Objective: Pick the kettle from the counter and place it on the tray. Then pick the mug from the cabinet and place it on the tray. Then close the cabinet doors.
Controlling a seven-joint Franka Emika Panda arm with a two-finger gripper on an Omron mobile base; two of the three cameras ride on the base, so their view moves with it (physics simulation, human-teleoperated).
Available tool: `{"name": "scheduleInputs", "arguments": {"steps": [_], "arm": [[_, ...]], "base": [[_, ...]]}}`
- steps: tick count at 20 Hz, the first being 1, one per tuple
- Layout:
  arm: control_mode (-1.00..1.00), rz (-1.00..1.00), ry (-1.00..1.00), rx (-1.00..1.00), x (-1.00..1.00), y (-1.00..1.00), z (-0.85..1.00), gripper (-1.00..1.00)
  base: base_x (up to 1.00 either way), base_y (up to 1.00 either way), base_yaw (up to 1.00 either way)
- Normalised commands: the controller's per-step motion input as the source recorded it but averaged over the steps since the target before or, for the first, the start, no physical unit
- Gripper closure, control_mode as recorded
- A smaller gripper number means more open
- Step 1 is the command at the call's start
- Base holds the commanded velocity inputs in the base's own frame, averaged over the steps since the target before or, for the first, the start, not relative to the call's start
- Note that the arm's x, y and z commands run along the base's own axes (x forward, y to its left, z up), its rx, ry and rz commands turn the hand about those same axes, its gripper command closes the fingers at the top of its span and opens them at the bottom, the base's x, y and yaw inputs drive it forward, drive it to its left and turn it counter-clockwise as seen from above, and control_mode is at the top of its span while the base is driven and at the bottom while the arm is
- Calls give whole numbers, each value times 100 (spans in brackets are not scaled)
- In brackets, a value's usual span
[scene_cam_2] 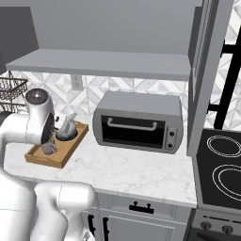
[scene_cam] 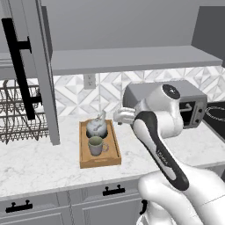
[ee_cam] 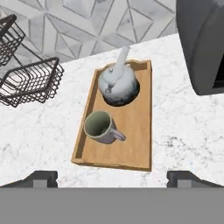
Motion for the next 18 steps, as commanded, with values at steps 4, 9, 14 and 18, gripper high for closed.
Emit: {"name": "scheduleInputs", "arguments": {"steps": [4,9,14,18], "arm": [[-100,-3,-1,43,-48,-100,4,-100],[-100,7,-2,45,-20,-100,1,-100],[-100,-1,-9,20,-5,-97,5,-100],[-100,0,-21,17,0,-80,-9,100]], "base": [[0,0,0],[0,0,0],[0,0,0],[0,0,0]]}}
